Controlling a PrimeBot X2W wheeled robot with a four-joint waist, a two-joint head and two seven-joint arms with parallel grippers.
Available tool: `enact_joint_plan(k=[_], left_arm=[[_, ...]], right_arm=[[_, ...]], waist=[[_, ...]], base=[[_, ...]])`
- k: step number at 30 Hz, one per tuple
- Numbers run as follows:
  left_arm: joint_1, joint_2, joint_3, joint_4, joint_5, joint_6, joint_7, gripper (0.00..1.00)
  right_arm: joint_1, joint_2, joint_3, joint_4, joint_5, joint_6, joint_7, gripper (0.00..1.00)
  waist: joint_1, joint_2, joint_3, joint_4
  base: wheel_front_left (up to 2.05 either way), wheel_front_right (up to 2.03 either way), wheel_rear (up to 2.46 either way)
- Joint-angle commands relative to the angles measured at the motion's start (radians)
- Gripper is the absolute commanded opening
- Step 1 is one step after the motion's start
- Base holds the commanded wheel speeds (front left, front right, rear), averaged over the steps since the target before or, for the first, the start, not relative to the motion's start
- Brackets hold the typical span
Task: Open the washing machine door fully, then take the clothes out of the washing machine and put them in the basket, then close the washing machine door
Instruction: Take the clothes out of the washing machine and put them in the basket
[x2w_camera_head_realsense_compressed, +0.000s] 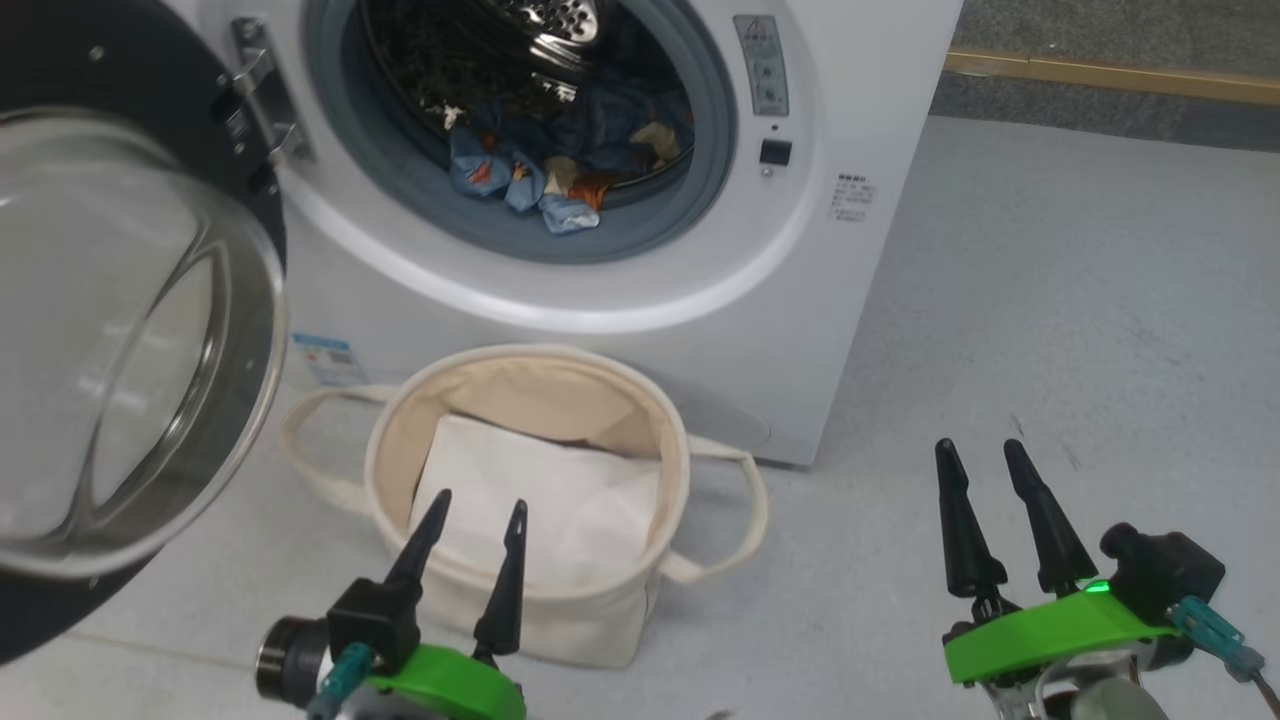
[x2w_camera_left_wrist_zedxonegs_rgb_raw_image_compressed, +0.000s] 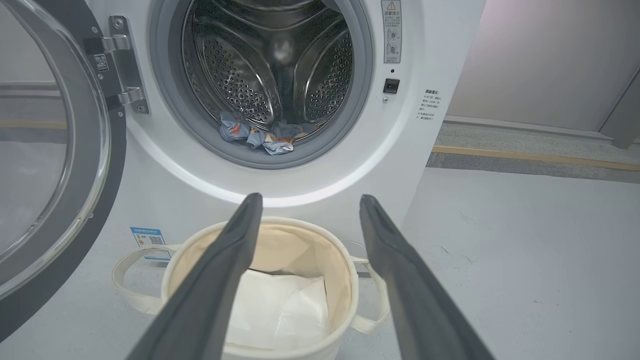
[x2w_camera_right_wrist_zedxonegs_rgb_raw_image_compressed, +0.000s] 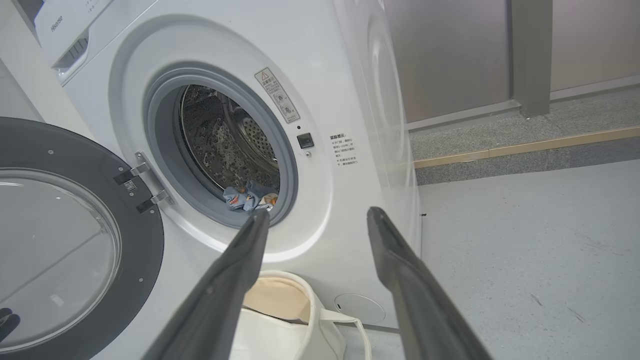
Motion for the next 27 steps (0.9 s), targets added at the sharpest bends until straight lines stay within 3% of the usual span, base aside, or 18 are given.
enact_joint_plan(k=[1, 7, 13, 27], left_arm=[[-0.042, -0.001, 0.053, -0.042, 0.001, -0.001, -0.012, 1.00], [-0.042, -0.003, 0.092, -0.052, 0.021, 0.027, -0.012, 1.00], [-0.041, -0.008, 0.102, -0.047, 0.042, 0.022, -0.012, 1.00], [-0.040, -0.025, 0.127, -0.060, 0.074, 0.007, -0.012, 1.00]], right_arm=[[-0.022, 0.001, 0.024, -0.032, 0.006, 0.000, -0.012, 1.00], [-0.027, 0.001, 0.022, -0.033, 0.007, 0.000, -0.012, 1.00], [-0.027, 0.001, 0.036, -0.033, 0.009, 0.000, -0.012, 1.00], [-0.029, 0.001, 0.055, -0.041, -0.004, 0.000, -0.012, 1.00]], waist=[[0.0000, 0.0000, 0.005, 0.000], [0.0000, 0.0000, 0.015, 0.000], [0.0000, 0.0000, 0.025, -0.002], [0.0000, 0.0000, 0.042, 0.000]], base=[[2.37, -1.87, -0.50], [1.98, -1.85, -0.13], [1.16, -1.16, 0.00], [0.15, -0.15, 0.00]])
